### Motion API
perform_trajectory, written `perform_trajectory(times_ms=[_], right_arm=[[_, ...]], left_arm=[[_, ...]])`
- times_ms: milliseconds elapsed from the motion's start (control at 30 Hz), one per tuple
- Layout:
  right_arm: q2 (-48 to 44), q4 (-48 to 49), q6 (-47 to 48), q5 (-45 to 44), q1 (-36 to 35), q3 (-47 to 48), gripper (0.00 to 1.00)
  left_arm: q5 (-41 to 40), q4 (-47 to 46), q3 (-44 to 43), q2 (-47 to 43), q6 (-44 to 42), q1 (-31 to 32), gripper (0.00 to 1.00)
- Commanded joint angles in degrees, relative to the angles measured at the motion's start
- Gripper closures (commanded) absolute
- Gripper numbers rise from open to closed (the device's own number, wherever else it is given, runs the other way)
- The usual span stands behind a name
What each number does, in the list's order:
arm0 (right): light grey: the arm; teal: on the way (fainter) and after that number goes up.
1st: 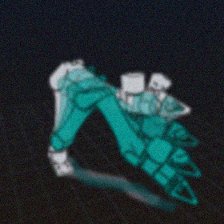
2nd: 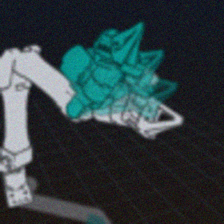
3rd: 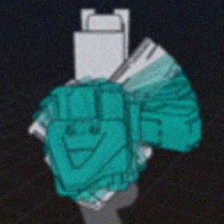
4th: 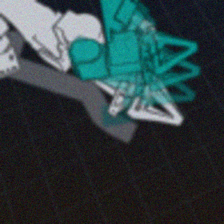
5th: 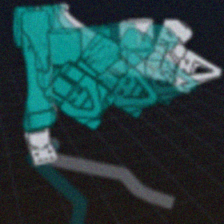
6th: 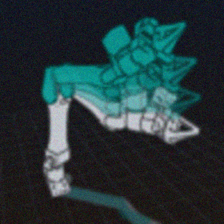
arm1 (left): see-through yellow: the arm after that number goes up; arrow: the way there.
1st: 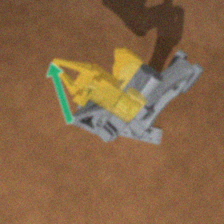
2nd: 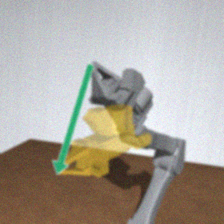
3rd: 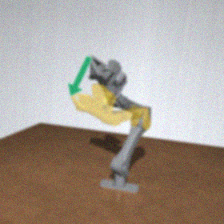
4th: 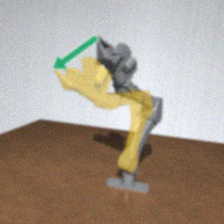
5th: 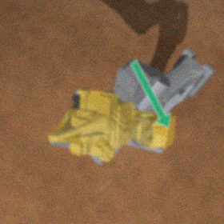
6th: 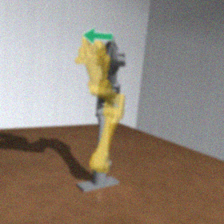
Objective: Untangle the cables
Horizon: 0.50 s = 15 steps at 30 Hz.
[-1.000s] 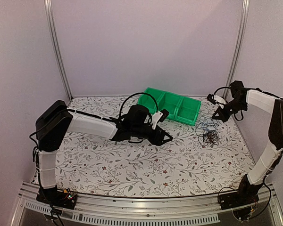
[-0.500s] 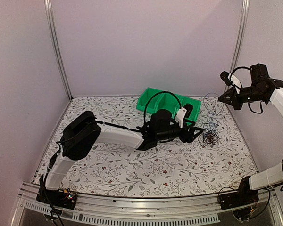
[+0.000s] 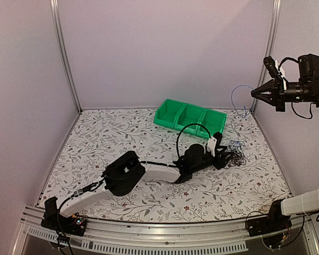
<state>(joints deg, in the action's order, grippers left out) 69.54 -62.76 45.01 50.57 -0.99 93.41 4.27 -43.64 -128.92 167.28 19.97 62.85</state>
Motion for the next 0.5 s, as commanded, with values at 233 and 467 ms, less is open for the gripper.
perform_trajectory(times_ms=[233, 467], right_arm=[[2.47, -1.19, -5.68, 18.86, 0.11, 24.14, 1.00], [2.29, 6.16, -7.56, 15.67, 0.03, 9.32, 1.00]], left_arm=[[0.70, -4.15, 0.08, -0.12, 3.62, -0.65, 0.91], [3.44, -11.73, 28.50, -20.15, 0.33, -0.22, 0.57]])
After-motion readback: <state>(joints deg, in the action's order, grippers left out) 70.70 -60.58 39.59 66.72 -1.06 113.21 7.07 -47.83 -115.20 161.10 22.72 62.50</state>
